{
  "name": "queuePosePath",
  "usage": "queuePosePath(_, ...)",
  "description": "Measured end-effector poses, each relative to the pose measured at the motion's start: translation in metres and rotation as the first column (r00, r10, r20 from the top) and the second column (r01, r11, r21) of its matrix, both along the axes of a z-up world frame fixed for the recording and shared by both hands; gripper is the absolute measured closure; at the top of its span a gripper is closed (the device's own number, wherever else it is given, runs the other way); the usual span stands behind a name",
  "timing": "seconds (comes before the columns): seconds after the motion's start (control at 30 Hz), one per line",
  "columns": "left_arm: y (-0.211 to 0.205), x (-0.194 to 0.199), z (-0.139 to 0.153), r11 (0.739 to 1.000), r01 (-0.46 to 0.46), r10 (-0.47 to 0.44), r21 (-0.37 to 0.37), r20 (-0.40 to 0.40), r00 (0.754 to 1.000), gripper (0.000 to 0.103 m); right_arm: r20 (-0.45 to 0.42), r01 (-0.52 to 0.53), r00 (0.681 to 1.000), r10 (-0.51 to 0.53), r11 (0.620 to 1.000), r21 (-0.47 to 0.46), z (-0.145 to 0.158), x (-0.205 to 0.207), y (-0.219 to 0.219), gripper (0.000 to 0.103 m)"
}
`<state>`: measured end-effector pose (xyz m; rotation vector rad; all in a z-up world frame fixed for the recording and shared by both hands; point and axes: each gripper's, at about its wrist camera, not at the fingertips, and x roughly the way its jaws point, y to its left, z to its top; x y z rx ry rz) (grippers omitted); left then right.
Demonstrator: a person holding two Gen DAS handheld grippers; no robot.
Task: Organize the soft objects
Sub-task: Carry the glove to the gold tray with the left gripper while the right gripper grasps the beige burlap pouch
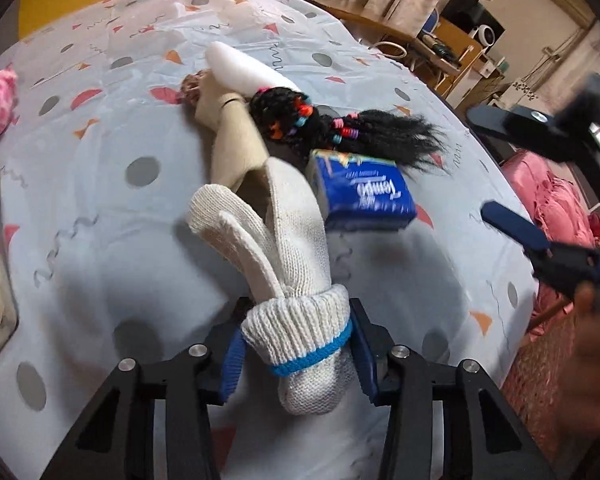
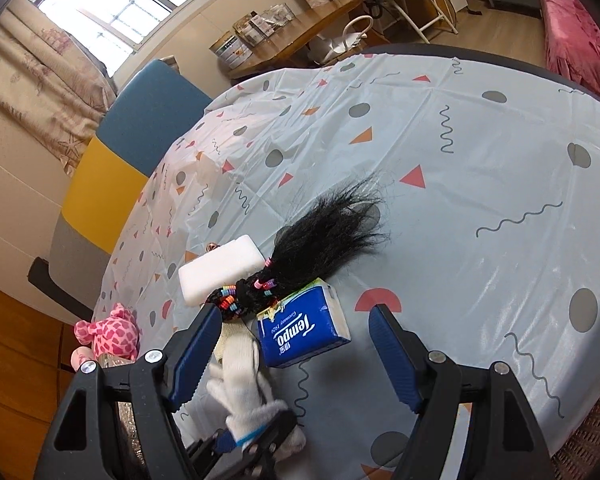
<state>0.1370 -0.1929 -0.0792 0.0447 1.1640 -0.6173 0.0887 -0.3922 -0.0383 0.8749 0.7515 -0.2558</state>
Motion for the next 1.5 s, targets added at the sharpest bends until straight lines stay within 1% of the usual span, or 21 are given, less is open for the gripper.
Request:
queuePosePath(0.07,0.013,-0.011,0.0,1.0,0.012,-0.012,-0.004,0.02,1.0,0.056,-0.011,-0.001,1.0,0.001,1.0,0.006,-0.002,0.001,0.0,0.026)
queuePosePath(0.2,0.025,-0.028,0.002,0.999,0.034,-0.035,0.019,0.049,0.998,0.057,-0.037,-0.008,0.999,0.009,1.0,0.017,-0.007,0.002,0.0,0.026)
queuePosePath(0.37,0.037,-0.033,0.004,0.999,0.03,-0.031,0.023,0.041,0.999,0.063,-0.058,-0.017,0.998,0.017,1.0,0.009,-0.009,0.004,0.003,0.026)
queuePosePath(0.43,0.038,-0.031,0.009,0.999,0.032,-0.033,0.034,0.05,0.998,0.064,-0.067,-0.017,0.998,0.017,1.0,0.005,-0.01,0.005,0.003,0.026)
queuePosePath(0.5,0.037,-0.024,0.016,0.999,0.027,-0.029,0.032,0.063,0.998,0.064,-0.071,-0.018,0.997,0.018,1.0,0.006,-0.011,0.005,0.003,0.026)
queuePosePath(0.63,0.04,-0.005,0.044,1.0,0.01,-0.012,0.017,0.12,0.993,0.065,-0.075,-0.022,0.997,0.022,1.0,0.001,-0.012,0.005,0.004,0.026)
queuePosePath(0.7,0.045,0.01,0.061,1.0,-0.012,0.011,0.005,0.144,0.989,0.065,-0.075,-0.028,0.997,0.028,1.0,0.0,-0.012,0.006,0.005,0.026)
queuePosePath(0.8,0.058,0.039,0.085,0.997,-0.072,0.071,-0.004,0.183,0.98,0.065,-0.074,-0.036,0.997,0.036,0.999,0.0,-0.012,0.007,0.006,0.026)
queuePosePath(0.83,0.065,0.052,0.095,0.995,-0.1,0.098,0.0,0.208,0.973,0.065,-0.074,-0.04,0.996,0.04,0.999,0.004,-0.012,0.008,0.006,0.026)
queuePosePath(0.97,0.093,0.091,0.117,0.98,-0.197,0.188,0.013,0.254,0.949,0.065,-0.078,-0.053,0.995,0.054,0.999,0.01,-0.013,0.009,0.008,0.026)
queuePosePath(1.03,0.114,0.11,0.126,0.966,-0.257,0.245,0.014,0.265,0.933,0.065,-0.08,-0.06,0.995,0.061,0.998,0.01,-0.014,0.01,0.009,0.026)
queuePosePath(1.13,0.154,0.128,0.136,0.938,-0.348,0.334,-0.001,0.28,0.9,0.065,-0.082,-0.07,0.994,0.071,0.997,0.012,-0.014,0.011,0.01,0.026)
queuePosePath(1.2,0.179,0.133,0.142,0.918,-0.398,0.381,-0.007,0.3,0.874,0.065,-0.084,-0.074,0.994,0.075,0.997,0.011,-0.014,0.011,0.011,0.026)
queuePosePath(1.23,0.197,0.133,0.147,0.904,-0.427,0.408,-0.009,0.314,0.857,0.065,-0.085,-0.076,0.993,0.076,0.997,0.011,-0.015,0.012,0.011,0.026)
queuePosePath(1.4,0.263,0.124,0.153,0.847,-0.532,0.504,-0.013,0.339,0.794,0.065,-0.093,-0.088,0.992,0.089,0.996,0.006,-0.015,0.014,0.014,0.026)
queuePosePath(1.5,0.296,0.112,0.148,0.818,-0.575,0.546,-0.016,0.335,0.768,0.065,-0.097,-0.09,0.991,0.089,0.996,0.001,-0.015,0.014,0.014,0.026)
